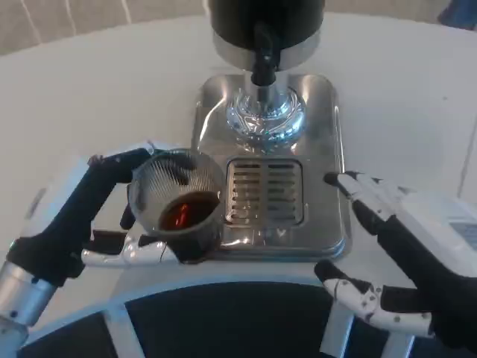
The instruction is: Grasp the cup under the faucet to collect the drink, then remove the cup.
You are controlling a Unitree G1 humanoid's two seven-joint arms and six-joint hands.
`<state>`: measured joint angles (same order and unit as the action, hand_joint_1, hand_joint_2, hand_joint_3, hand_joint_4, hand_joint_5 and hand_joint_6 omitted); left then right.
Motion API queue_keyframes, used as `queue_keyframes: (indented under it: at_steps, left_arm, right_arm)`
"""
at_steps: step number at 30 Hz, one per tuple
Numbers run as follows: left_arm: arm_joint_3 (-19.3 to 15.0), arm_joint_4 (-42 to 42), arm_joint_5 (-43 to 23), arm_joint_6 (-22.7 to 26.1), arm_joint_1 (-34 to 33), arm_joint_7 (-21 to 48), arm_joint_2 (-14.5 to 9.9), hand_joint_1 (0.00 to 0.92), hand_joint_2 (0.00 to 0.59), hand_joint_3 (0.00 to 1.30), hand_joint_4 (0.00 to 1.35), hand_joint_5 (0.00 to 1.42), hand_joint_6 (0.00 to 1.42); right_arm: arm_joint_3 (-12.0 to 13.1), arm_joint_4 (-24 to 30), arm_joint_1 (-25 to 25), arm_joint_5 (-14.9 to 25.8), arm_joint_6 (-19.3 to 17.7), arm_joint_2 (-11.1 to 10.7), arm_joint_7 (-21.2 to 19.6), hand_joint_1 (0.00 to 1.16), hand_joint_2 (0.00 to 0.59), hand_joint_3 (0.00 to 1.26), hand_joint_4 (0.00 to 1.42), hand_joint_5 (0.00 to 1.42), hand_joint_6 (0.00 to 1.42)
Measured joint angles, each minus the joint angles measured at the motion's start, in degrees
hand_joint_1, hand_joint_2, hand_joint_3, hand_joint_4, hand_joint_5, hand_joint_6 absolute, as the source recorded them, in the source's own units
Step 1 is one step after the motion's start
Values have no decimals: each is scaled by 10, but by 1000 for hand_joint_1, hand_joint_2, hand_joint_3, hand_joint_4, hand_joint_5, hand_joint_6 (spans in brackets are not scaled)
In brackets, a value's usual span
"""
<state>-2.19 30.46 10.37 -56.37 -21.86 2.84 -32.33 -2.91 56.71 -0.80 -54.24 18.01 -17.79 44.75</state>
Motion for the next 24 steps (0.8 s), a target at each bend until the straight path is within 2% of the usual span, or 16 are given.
queue_keyframes:
  at_steps: [14, 24]
  left_arm:
    - [-44, -130, -42, 31, 92, 50, -4, 582, 21, 942, 1111, 1271, 607]
    - [-61, -190, -61, 47, 149, 83, -4, 581, 14, 942, 1110, 1271, 607]
  right_arm:
    - [-31, 23, -12, -27, -19, -7, 34, 377, 446, 0, 0, 0, 0]
    - [-44, 23, -31, -51, -49, 6, 41, 373, 446, 0, 0, 0, 0]
